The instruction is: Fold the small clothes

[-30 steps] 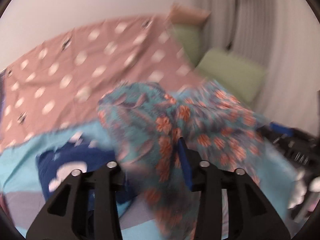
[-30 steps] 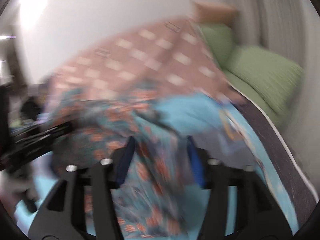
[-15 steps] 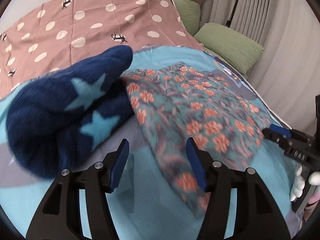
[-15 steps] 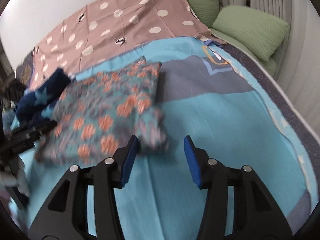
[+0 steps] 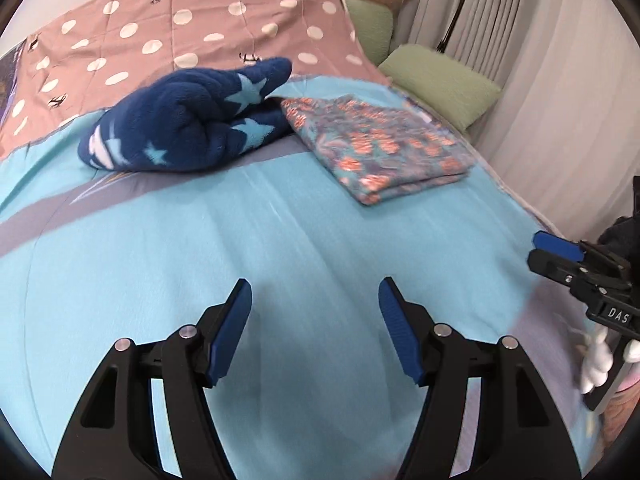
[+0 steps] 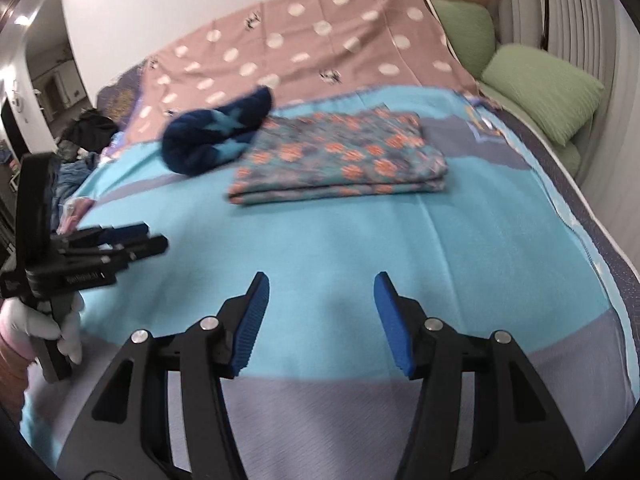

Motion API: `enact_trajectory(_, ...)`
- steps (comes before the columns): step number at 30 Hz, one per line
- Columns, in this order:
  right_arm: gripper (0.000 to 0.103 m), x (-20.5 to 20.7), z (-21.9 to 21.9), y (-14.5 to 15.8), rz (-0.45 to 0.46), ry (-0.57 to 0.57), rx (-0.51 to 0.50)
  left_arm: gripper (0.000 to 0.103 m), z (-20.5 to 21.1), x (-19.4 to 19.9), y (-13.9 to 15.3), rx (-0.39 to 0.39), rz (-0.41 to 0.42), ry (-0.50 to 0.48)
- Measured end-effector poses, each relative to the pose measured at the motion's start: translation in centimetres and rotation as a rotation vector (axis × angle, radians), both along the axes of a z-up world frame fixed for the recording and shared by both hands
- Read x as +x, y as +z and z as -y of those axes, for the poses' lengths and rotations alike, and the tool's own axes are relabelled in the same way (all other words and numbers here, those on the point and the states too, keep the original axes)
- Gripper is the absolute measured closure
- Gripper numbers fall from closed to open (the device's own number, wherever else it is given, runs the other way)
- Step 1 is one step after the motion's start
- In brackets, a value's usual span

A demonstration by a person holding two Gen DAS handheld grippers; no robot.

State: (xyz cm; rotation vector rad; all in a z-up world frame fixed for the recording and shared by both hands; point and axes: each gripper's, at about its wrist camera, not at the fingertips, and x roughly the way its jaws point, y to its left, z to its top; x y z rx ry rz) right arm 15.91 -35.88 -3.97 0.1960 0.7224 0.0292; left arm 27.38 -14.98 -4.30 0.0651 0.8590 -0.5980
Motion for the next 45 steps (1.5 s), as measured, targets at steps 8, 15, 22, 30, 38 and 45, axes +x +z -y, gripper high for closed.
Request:
enact_trajectory(8,0.021,-9.2,-4.0,3.4,0.192,-0.090,-0.067,0.015,-2.7,-9.9,4.2,-0.084,0.224,0.023)
enact_trajectory(15,0.004,-15.2,-5.6,5.3,0.292,-0.232,-0.144,0.002,-3.2,-16.7,7.6,-0.089,0.403,0.064)
enact_trajectory(22,0.002,-18.5,-6.4,6.8,0.354,-0.296,-0.114,0.001,-3.1,-20.4,9.0,-0.035,0.430,0.121)
enact_trajectory(30,0.002,-20.4,-7.6,7.0,0.319,-0.287,-0.128,0.001,-3.6,-23.4,8.7,-0.031,0.390,0.140)
enact_trajectory(38,0.002,-21.5,-8.3,7.3,0.316,-0.283,-0.118,0.001,-5.0,-24.3,8.6,-0.073,0.325,0.169)
enact_trajectory(45,0.002,-21.8,-8.6,7.3,0.306,-0.238,-0.101,0.001,-4.4,-25.0,8.8,-0.038,0.317,0.187)
